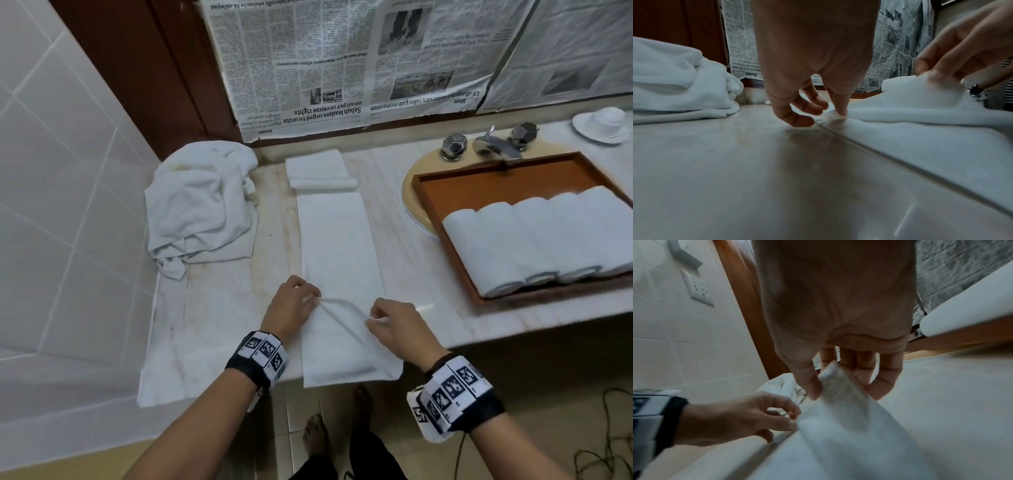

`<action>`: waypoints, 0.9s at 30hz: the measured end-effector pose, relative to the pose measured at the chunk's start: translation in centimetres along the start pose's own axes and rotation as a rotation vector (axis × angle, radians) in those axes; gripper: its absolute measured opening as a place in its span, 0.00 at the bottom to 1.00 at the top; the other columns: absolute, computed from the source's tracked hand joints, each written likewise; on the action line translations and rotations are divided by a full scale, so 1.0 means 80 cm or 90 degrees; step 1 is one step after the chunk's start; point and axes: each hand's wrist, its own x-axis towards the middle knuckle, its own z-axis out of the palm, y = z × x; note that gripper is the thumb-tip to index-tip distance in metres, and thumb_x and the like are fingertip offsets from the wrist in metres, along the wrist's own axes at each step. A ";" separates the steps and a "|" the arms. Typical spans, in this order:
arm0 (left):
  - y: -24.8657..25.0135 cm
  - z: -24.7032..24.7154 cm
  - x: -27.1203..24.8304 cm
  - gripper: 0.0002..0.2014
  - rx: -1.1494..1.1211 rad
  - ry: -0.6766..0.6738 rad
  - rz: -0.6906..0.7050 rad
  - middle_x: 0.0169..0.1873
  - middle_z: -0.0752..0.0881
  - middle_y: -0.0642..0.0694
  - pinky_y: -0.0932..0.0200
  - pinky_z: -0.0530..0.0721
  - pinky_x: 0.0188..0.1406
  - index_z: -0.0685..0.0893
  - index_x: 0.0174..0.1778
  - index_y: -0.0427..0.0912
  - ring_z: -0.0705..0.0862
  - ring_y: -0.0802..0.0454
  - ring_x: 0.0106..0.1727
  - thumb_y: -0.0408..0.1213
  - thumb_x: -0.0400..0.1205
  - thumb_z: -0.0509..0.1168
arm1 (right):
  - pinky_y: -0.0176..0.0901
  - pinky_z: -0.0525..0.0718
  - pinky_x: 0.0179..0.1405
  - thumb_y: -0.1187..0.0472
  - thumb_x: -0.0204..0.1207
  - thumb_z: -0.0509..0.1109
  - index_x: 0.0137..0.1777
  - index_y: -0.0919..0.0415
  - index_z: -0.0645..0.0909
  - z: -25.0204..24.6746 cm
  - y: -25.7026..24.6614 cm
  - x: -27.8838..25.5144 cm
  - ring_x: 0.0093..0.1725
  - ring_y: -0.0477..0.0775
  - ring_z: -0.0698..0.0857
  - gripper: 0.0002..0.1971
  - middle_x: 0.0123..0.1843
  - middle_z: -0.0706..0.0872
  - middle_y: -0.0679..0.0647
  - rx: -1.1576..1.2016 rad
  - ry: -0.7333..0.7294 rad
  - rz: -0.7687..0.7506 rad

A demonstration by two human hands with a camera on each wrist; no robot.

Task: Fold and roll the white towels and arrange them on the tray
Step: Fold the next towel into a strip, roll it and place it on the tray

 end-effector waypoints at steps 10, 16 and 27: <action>-0.018 -0.007 -0.033 0.09 0.013 -0.039 0.023 0.49 0.85 0.49 0.50 0.81 0.58 0.91 0.56 0.48 0.84 0.50 0.53 0.36 0.84 0.68 | 0.48 0.83 0.49 0.51 0.81 0.66 0.51 0.56 0.83 0.091 -0.066 -0.038 0.46 0.50 0.83 0.10 0.45 0.85 0.48 -0.006 -0.103 -0.105; -0.019 -0.001 -0.043 0.11 0.037 0.002 0.022 0.52 0.87 0.47 0.54 0.82 0.58 0.89 0.61 0.45 0.85 0.50 0.53 0.37 0.84 0.67 | 0.48 0.80 0.45 0.49 0.82 0.63 0.51 0.55 0.80 0.136 -0.063 -0.037 0.47 0.52 0.83 0.10 0.48 0.84 0.49 -0.100 -0.073 -0.124; -0.006 0.012 -0.050 0.13 -0.037 0.076 -0.053 0.43 0.86 0.55 0.60 0.82 0.49 0.83 0.60 0.49 0.84 0.57 0.43 0.41 0.80 0.72 | 0.54 0.74 0.51 0.48 0.83 0.58 0.55 0.54 0.77 0.154 -0.054 -0.032 0.52 0.59 0.82 0.11 0.50 0.85 0.52 -0.220 -0.081 -0.251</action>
